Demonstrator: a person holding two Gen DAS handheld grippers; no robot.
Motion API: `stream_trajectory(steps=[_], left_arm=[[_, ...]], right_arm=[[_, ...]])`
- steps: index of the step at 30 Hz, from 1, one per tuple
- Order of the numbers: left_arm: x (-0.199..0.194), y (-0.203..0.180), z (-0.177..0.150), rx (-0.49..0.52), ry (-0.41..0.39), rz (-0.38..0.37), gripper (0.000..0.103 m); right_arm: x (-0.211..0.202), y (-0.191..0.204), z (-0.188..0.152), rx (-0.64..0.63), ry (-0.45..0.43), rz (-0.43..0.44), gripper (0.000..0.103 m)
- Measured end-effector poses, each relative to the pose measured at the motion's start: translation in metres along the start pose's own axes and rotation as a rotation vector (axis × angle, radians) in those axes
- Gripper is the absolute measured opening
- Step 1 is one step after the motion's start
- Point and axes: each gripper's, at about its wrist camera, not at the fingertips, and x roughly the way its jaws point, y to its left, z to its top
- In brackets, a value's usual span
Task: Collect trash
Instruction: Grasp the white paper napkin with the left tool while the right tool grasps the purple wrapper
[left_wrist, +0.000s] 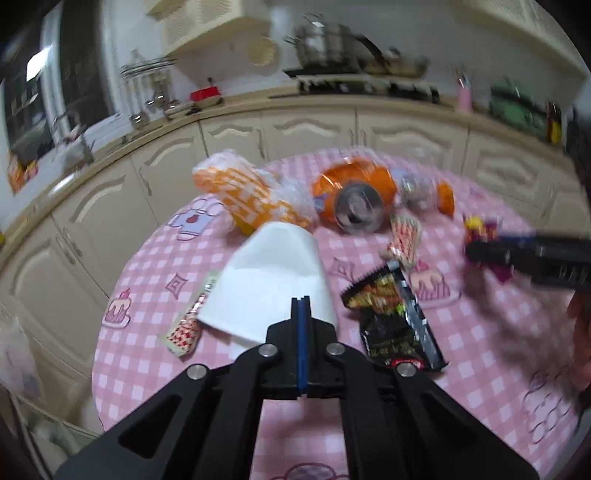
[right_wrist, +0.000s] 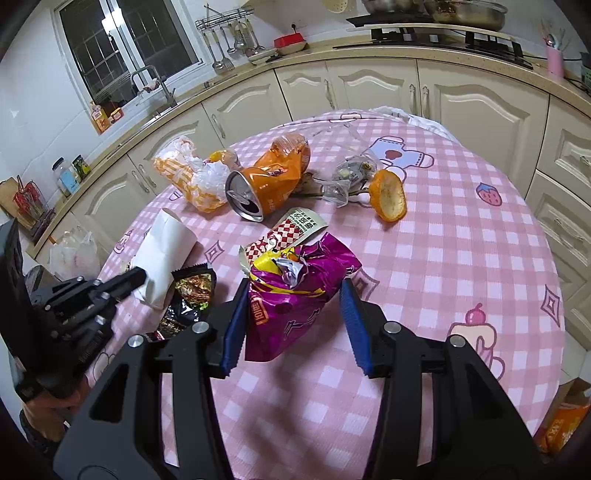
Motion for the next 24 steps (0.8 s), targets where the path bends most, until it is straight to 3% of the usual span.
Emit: stream_trajectory(steps=[1,2,3,4,6,9,11,16,17,19,20,22,24], left_arm=[[-0.004,0.010,0.001,-0.048,-0.009,-0.025,0.005],[-0.004,0.016,0.002,-0.067,-0.002,-0.046,0.017],[-0.003,0.020,0.002,-0.069,0.005,-0.061,0.068],[-0.003,0.020,0.002,-0.060,-0.007,-0.051,0.098],[-0.002,0.017,0.001,-0.013,-0.028,-0.042,0.098],[0.013,0.014,0.001,0.016,0.013,0.007,0.098],[0.030,0.015,0.003,0.005,0.095,0.002,0.098],[0.048,0.009,0.011,0.071,0.136,0.014,0.097],[0.050,0.008,0.011,0.078,0.137,0.009,0.092],[0.049,0.006,0.014,0.093,0.125,-0.012,0.066],[0.047,0.005,0.014,0.097,0.122,-0.015,0.062],[0.042,0.004,0.016,0.105,0.115,-0.009,0.045],[0.036,0.006,0.016,0.096,0.110,-0.021,0.040]], right_arm=[[0.000,0.000,0.000,0.002,0.000,0.000,0.047],[0.000,0.000,0.000,0.005,0.000,0.001,0.047],[0.000,-0.001,0.000,0.008,-0.001,0.000,0.047],[0.000,-0.001,0.000,0.009,0.000,0.001,0.047],[-0.001,0.000,0.000,0.008,-0.001,0.002,0.047],[0.000,0.001,0.000,0.006,0.001,0.002,0.047],[-0.001,0.002,0.000,0.000,0.002,0.004,0.047],[0.000,0.005,0.001,-0.005,0.001,0.005,0.047],[0.000,0.005,0.001,-0.006,0.001,0.005,0.047],[0.000,0.005,0.001,-0.005,0.001,0.005,0.047],[0.000,0.006,0.001,-0.004,0.002,0.004,0.047],[0.000,0.005,0.001,0.000,0.002,0.004,0.047],[-0.002,0.006,0.001,-0.001,0.001,0.007,0.047]])
